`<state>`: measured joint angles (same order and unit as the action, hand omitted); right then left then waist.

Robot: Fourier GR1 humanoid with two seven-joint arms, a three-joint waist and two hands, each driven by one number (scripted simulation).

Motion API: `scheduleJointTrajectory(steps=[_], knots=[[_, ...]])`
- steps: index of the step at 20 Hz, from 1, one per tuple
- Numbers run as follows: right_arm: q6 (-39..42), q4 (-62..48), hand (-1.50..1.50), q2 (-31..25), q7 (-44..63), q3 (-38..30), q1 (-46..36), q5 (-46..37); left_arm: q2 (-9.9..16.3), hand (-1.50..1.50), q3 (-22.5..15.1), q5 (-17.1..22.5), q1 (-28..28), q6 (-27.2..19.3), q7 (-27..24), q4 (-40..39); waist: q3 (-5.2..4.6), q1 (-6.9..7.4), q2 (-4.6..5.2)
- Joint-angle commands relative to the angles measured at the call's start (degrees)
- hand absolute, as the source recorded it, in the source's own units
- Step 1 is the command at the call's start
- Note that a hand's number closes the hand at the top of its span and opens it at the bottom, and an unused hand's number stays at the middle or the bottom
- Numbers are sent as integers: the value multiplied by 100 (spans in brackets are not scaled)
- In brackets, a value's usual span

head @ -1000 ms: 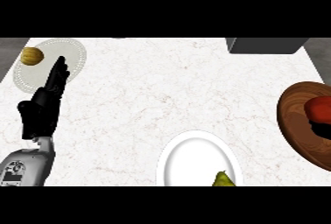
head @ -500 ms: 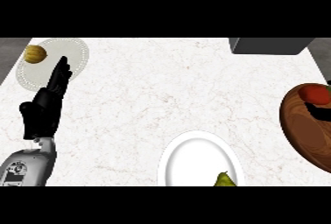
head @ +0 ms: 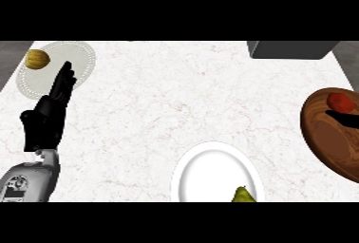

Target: Pick the bell pepper from the plate and place it in the bowl

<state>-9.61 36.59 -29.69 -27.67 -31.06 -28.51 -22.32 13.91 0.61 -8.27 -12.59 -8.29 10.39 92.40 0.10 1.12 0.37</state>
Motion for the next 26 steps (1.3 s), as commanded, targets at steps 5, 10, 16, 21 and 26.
scheduleJointTrajectory(steps=[5,10,16,21,26], knots=[[914,-491,-150,-777,-455,-595,88,865,67,0,197,120,-29,157,381,311,-4,-77,-38],[1989,-46,-150,-998,-624,-968,1043,1566,-30,0,232,62,166,130,-210,-77,-11,-178,-53],[3030,135,-150,-1096,-885,-1222,1625,2234,-145,0,115,-200,174,2,-101,42,-8,-141,-47],[3793,921,-150,-877,-1184,-1211,2848,2460,-68,0,216,-140,-28,115,254,152,-15,-186,-58],[3710,1066,-150,-834,-1541,-1082,3028,2451,-286,0,184,-400,-88,-90,-175,-305,-11,-146,-38]])
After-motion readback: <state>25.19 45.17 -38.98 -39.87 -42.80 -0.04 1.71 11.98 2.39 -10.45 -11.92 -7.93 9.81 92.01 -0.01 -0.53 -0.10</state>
